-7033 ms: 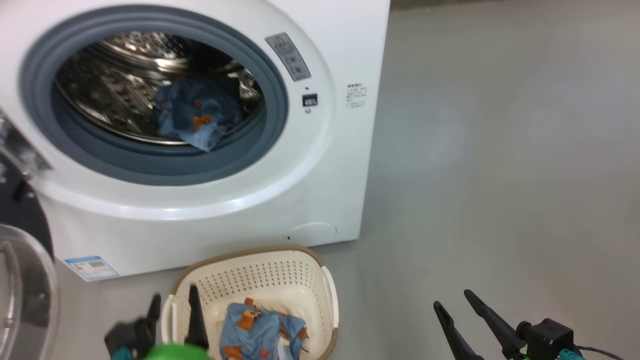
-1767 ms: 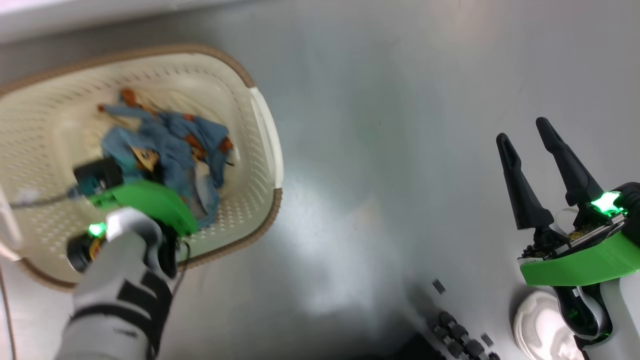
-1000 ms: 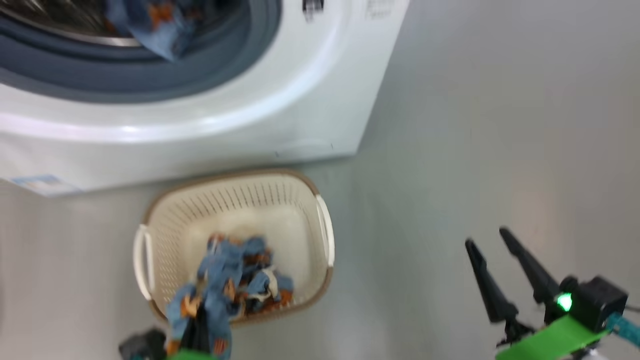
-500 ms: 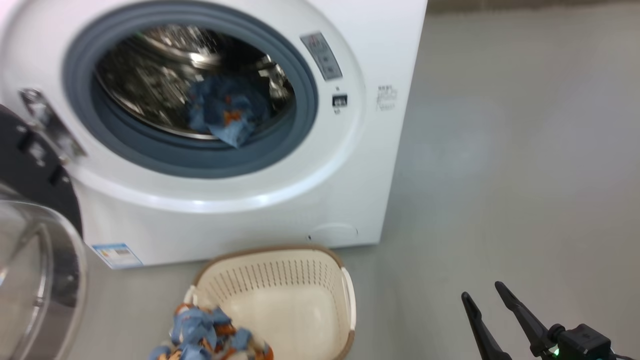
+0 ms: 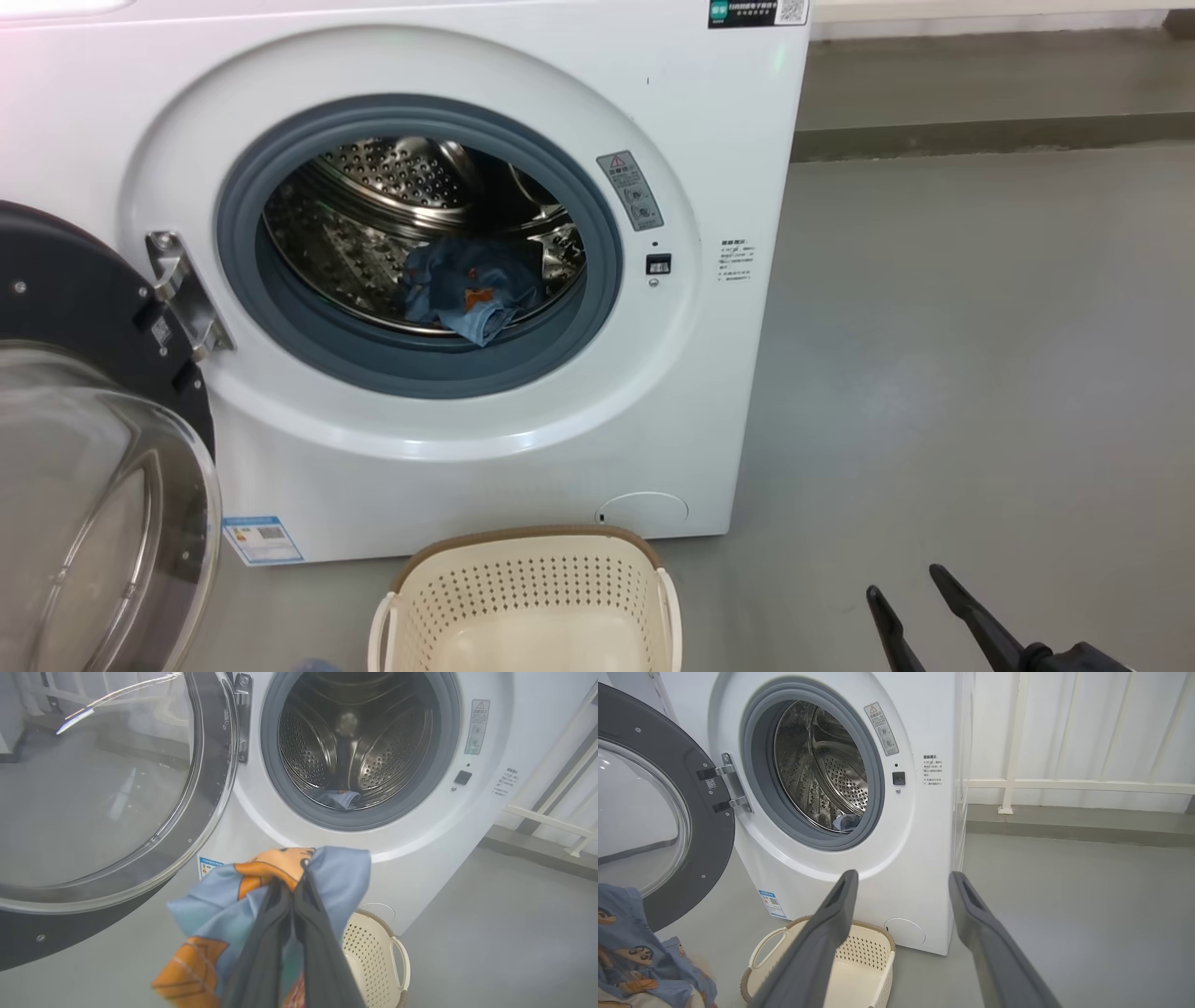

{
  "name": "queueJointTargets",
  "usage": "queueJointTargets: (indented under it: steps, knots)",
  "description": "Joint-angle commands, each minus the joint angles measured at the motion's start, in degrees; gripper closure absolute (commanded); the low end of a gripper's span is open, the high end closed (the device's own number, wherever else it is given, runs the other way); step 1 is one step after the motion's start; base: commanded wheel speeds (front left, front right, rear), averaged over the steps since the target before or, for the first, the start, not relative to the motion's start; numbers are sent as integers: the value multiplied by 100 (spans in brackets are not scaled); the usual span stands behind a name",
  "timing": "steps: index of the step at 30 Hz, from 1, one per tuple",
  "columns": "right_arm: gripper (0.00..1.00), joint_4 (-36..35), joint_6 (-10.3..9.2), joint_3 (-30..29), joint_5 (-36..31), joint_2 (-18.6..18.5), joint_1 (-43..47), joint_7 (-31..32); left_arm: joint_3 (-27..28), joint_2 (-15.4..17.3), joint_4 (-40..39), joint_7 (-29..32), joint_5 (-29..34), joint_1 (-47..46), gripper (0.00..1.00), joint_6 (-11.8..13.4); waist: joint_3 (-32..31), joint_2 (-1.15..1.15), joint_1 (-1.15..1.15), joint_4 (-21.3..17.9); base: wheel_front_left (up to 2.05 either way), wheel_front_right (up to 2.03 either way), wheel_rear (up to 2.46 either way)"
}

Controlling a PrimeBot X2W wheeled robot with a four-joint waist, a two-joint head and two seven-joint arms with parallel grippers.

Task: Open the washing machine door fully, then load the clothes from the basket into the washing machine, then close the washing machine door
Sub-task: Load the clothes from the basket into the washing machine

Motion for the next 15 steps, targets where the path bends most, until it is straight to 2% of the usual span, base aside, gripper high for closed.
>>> queueJointTargets:
  steps: [1, 15]
  knots:
    - [0, -147, 9, 86, -76, -54, -43, -27, 206, 3, -223, -79, 46, -78, 100, -48, -43, 0, 0, -37, 0, 0, 0]
    - [0, -120, 9, -59, -250, 29, -23, -27, 92, 3, -460, -79, -42, -186, 100, 39, 187, 0, 0, -314, 0, 0, 0]
